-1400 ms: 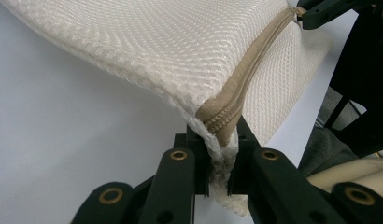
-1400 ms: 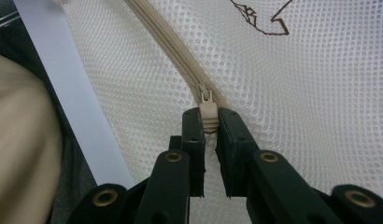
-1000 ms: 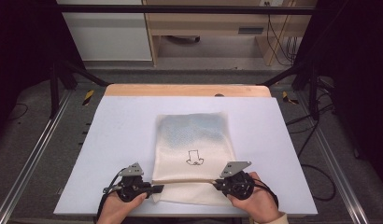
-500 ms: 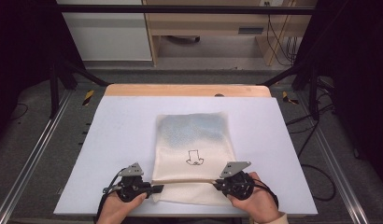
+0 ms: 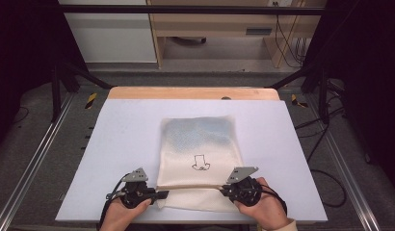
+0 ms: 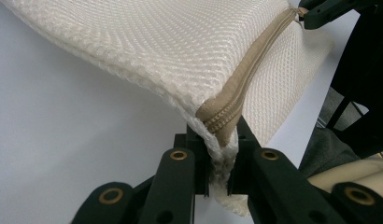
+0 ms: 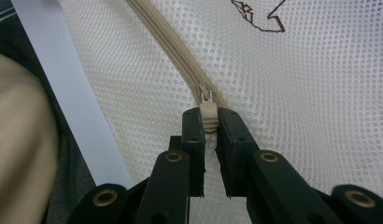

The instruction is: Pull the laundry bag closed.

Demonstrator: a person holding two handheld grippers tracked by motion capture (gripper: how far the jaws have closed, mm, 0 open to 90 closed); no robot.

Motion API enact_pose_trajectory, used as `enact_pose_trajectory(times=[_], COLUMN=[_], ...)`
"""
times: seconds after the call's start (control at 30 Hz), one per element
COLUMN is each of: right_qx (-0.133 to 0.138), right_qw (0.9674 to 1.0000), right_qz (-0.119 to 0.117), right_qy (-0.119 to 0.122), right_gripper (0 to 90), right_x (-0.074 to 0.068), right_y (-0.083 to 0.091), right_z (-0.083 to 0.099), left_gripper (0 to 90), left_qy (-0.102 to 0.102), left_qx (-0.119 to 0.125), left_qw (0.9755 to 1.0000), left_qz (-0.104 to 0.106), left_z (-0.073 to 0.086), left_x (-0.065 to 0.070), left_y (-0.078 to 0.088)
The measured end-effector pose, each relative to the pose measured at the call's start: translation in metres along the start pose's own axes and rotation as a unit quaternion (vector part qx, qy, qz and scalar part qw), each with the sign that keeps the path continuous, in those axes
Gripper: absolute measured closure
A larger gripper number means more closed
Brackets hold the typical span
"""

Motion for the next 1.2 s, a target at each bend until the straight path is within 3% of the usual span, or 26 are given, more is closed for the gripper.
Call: enact_pose_trajectory(times=[0.53, 0.73, 1.2], right_qx=[0.006, -0.006, -0.009], right_qw=[1.0, 0.9999, 0.9996], right_qz=[-0.001, 0.014, 0.024], right_qy=[-0.007, -0.005, -0.011], right_gripper=[81.7, 81.9, 81.8], right_x=[0.002, 0.002, 0.008], right_y=[-0.001, 0.0, 0.008], right_z=[0.0, 0.0, 0.012], left_gripper=[82.3, 82.4, 82.4], left_qy=[0.0, 0.002, 0.0], left_qx=[0.002, 0.005, 0.002], left_qw=[1.0, 1.0, 1.0], left_qz=[0.001, -0.001, -0.002], left_z=[-0.001, -0.001, 0.0], left_x=[0.0, -0.001, 0.0], left_y=[0.002, 0.003, 0.002])
Point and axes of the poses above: each handheld gripper's, and its own axes: y roughly backward along the jaws, z roughly out of its underside, x roughly to its right, the point moved 2 cm from there along -y, roughly forward along the jaws, and after that the axes turned 3 degrees about y, right-handed, at the moved point
